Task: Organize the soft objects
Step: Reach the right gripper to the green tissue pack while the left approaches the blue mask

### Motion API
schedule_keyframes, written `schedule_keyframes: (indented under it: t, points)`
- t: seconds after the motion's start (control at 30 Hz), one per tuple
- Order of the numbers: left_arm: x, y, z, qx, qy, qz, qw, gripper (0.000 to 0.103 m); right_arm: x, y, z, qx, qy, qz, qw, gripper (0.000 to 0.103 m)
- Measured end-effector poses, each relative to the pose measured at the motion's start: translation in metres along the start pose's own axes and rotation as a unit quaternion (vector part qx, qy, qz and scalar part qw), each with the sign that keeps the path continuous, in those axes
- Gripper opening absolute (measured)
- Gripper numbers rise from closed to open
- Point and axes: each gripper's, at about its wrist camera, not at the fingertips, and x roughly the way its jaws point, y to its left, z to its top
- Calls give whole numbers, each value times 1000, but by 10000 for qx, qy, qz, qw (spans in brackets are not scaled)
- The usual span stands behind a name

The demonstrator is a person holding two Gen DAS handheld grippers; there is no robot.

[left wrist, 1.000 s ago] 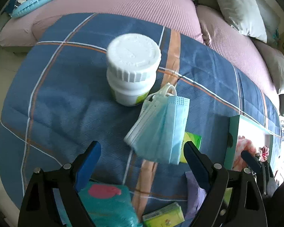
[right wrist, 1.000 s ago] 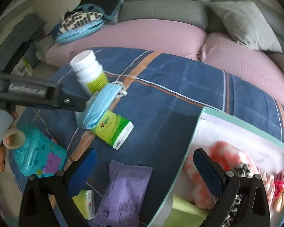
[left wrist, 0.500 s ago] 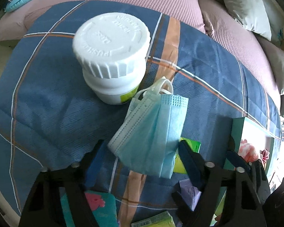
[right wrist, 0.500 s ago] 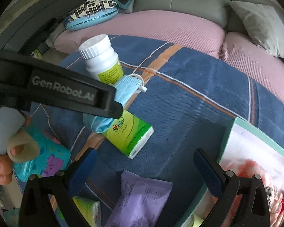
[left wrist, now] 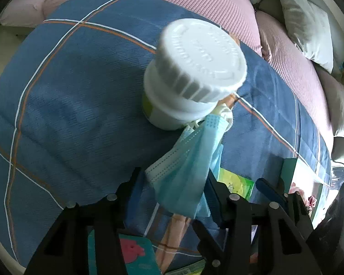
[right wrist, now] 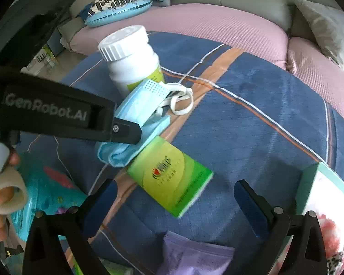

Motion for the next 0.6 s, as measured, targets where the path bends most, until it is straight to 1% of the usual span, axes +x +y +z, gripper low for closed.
schedule_keyframes:
  t: [0.03, 0.2, 0.33, 0.47, 0.6]
  points:
    - [-1, 3, 0, -20, 2, -7, 10000, 48, 2, 1, 2, -4, 7, -6, 10000, 103]
    - [0, 7, -3, -41, -5, -44, 10000, 47, 14, 7, 8, 67, 43, -68, 9999, 101]
    - [-1, 11, -3, -62, 5, -71, 10000, 47, 16, 4, 14, 136, -22, -131, 9998, 93]
    - [-3, 17, -5, -80, 9, -93, 9999, 47, 17, 4, 14, 159, -59, -184, 9997, 82]
    - [-2, 19, -6, -100, 15, -94, 9999, 47, 15, 5, 13, 206, -41, -192, 9996, 81]
